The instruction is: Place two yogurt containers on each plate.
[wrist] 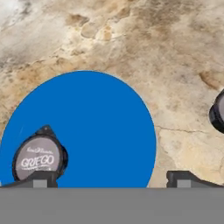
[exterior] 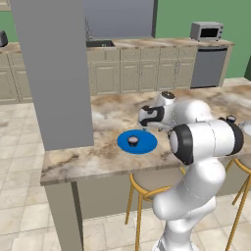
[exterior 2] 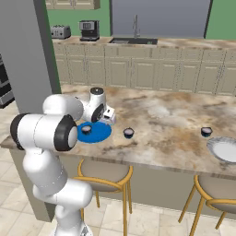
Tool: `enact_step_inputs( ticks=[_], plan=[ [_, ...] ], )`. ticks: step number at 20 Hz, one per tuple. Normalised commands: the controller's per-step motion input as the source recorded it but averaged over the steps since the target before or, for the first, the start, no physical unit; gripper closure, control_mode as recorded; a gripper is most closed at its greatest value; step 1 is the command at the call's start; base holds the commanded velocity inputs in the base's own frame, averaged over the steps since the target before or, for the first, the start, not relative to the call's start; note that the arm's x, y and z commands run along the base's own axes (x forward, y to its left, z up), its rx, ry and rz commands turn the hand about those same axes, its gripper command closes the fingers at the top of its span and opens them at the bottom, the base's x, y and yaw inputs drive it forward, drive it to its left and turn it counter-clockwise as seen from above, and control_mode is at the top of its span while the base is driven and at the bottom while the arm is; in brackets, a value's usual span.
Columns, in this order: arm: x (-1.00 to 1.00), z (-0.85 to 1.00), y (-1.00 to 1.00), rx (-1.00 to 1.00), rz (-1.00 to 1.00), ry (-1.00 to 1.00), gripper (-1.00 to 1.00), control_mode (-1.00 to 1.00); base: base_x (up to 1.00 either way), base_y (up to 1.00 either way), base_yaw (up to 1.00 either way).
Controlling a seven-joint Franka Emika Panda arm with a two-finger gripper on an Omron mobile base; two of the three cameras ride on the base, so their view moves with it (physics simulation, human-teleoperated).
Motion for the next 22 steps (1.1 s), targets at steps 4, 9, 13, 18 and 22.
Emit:
enact_step_inputs(
  ticks=[4,9,13,18,22],
  plan=[
    [-0.07,0.06,-0.74,0.0,-0.04,0.19,-1.0,-1.0,0.0,0.0,0.0],
    [-0.01,0.01,-0.66,0.0,-0.02,0.17,-1.0,-1.0,0.0,0.0,0.0],
    [-0.01,-0.09,-0.5,-0.04,0.0,0.08,-1.0,-1.0,0.0,0.0,0.0],
    [0.0,-0.1,-0.37,0.0,0.0,0.01,-1.0,-1.0,0.0,0.0,0.0],
    [0.01,-0.1,-0.29,0.0,0.0,0.07,-1.0,-1.0,0.0,0.0,0.0]
  ],
)
